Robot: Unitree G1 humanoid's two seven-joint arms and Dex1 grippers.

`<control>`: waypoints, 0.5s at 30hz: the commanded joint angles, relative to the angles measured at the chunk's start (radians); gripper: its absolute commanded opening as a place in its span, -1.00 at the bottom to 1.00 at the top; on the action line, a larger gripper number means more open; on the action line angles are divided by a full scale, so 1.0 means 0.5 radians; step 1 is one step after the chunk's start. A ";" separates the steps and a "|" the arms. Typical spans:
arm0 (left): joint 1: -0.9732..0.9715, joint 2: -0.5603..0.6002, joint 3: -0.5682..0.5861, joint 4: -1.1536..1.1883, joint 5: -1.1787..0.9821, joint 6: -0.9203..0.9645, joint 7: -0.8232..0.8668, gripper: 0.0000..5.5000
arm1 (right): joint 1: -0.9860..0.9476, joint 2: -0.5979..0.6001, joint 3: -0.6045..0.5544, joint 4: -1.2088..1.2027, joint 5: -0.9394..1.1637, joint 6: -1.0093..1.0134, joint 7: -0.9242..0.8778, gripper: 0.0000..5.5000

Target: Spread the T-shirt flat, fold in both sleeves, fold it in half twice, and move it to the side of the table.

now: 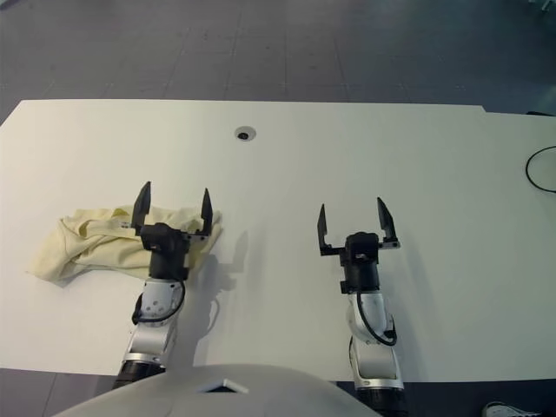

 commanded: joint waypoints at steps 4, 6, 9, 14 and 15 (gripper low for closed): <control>-0.171 0.058 0.040 0.248 -0.034 -0.020 -0.037 0.95 | -0.006 0.004 -0.013 0.016 0.001 -0.012 -0.019 0.96; -0.178 0.038 0.037 0.265 -0.036 -0.031 -0.022 0.95 | -0.011 0.006 -0.011 0.022 0.000 -0.012 -0.020 0.96; -0.189 -0.004 0.020 0.254 -0.030 -0.048 0.001 0.95 | -0.010 0.008 -0.005 0.029 -0.002 -0.016 -0.019 0.96; -0.155 -0.035 0.002 0.132 -0.019 -0.042 0.008 0.95 | -0.020 0.008 0.004 0.044 -0.007 -0.020 -0.015 0.96; -0.139 -0.033 0.001 0.113 -0.018 -0.042 0.007 0.95 | -0.021 0.008 0.006 0.047 -0.008 -0.020 -0.014 0.96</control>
